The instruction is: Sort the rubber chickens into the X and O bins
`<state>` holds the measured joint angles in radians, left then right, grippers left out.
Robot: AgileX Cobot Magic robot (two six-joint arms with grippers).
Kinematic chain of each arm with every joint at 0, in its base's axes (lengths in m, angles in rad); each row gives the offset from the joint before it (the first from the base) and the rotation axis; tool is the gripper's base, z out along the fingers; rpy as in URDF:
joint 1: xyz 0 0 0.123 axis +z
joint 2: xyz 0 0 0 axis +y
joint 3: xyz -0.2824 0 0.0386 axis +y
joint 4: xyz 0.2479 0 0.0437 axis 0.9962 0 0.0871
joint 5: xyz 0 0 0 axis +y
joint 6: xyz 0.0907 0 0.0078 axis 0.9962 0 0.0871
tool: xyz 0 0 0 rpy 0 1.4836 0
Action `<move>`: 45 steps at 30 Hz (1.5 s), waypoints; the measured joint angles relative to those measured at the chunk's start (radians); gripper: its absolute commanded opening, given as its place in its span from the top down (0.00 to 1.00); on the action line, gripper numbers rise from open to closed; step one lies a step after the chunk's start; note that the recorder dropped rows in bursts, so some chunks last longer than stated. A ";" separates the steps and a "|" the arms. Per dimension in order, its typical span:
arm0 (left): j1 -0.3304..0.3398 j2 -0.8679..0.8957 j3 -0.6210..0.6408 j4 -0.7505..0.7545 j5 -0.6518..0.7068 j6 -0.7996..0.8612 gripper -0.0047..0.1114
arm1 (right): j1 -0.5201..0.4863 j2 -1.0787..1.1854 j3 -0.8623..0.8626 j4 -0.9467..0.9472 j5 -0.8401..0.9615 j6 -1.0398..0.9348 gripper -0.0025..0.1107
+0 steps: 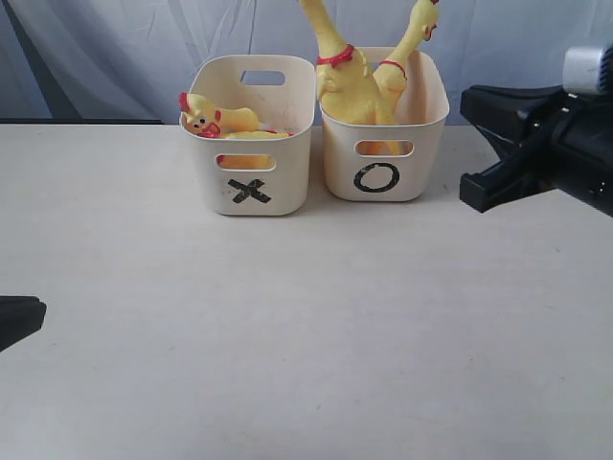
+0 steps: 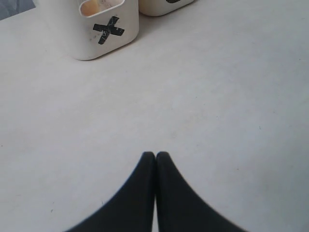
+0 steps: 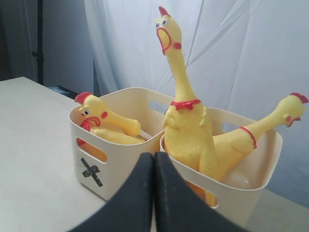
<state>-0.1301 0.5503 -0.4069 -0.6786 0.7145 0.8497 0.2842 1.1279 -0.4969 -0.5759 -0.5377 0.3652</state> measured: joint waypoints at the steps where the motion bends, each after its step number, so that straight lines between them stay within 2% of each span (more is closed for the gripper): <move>1: 0.000 0.000 0.000 0.000 0.000 0.000 0.96 | 0.000 -0.004 0.000 0.000 0.000 0.000 0.99; 22: 0.000 -0.006 0.000 0.003 0.000 0.000 0.96 | 0.000 -0.020 0.000 0.000 0.010 0.004 0.99; 35: 0.000 -0.206 0.000 0.003 -0.006 0.000 0.96 | -0.006 -0.394 0.000 0.000 0.045 0.004 0.99; 37: 0.015 -0.228 0.000 0.003 -0.006 0.000 0.96 | -0.032 -0.462 0.000 0.000 0.043 0.004 0.99; 45: 0.145 -0.314 0.000 0.005 -0.006 0.000 0.96 | -0.167 -0.704 0.000 0.006 0.036 0.006 0.99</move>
<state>0.0148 0.2366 -0.4069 -0.6738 0.7086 0.8497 0.1176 0.4241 -0.4969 -0.5700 -0.5014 0.3709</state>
